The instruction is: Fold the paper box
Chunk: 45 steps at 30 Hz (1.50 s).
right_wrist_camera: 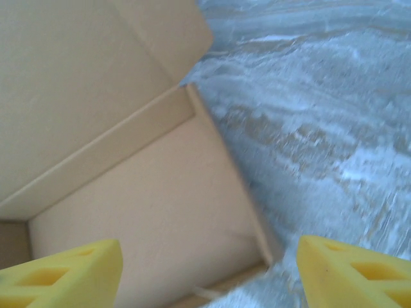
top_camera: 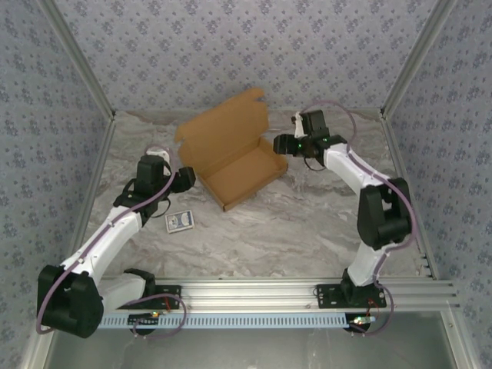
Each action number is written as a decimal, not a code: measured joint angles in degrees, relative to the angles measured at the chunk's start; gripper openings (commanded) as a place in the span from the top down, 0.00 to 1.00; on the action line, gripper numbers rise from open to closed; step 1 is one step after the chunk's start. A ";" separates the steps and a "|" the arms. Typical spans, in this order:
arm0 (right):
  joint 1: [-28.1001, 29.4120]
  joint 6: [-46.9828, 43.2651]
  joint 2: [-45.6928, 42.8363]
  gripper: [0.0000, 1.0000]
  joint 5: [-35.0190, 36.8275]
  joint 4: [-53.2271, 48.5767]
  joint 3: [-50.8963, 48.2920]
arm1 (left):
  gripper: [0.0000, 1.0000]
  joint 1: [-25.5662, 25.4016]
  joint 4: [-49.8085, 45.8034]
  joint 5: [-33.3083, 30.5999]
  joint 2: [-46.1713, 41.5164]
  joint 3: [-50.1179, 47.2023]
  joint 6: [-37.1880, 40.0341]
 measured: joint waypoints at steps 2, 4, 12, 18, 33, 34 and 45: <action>-0.66 -0.72 4.20 0.27 -0.15 -0.15 2.54 | 0.26 0.28 0.02 -0.02 0.00 0.00 -0.13; -0.87 -1.22 8.20 0.28 -0.33 -0.90 4.44 | 0.25 0.66 0.09 0.00 0.00 0.00 -0.20; -0.15 -3.45 16.35 0.37 -1.33 -6.12 8.31 | 0.24 1.33 0.31 -0.04 0.46 -0.42 -0.17; 1.57 -5.16 14.32 0.40 -2.29 -6.56 4.76 | 0.24 1.38 1.16 -0.04 1.88 -1.11 -0.02; 5.20 -5.88 -1.57 0.33 -3.89 -5.03 -9.22 | 0.19 6.67 8.39 -0.35 9.35 -2.62 -0.13; 4.31 -6.32 -1.68 0.33 -3.96 -4.76 -8.46 | 0.18 7.58 9.05 0.35 9.90 -2.60 -0.07; -3.04 -15.15 6.80 0.26 -11.30 5.79 8.17 | 0.16 16.06 14.75 12.07 17.16 3.69 3.63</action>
